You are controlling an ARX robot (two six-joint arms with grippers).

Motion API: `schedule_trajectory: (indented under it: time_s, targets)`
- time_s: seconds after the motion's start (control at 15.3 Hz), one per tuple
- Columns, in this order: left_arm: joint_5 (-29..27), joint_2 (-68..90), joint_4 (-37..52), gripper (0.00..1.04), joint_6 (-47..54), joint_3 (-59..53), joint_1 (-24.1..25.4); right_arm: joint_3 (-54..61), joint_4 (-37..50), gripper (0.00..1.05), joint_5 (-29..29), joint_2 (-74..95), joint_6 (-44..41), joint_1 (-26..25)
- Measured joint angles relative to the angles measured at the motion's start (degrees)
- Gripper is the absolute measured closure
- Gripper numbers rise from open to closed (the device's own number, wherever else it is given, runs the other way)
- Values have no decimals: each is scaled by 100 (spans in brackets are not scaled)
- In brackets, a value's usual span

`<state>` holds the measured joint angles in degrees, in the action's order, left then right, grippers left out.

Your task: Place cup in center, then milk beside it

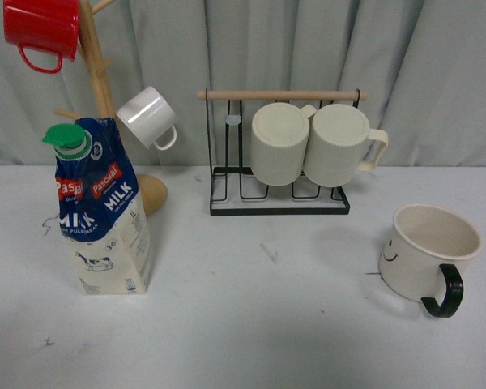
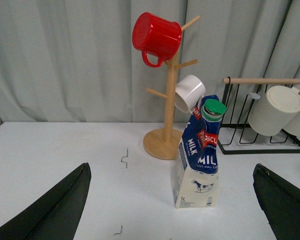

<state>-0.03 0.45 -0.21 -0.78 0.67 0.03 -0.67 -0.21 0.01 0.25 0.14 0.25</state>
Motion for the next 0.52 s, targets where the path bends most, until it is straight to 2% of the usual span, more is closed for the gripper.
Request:
schedule_trajectory:
  time_s: [0.52]
  targets:
    - [0, 0, -2, 7, 0, 0, 0, 0, 0, 6, 0, 0, 0, 0]
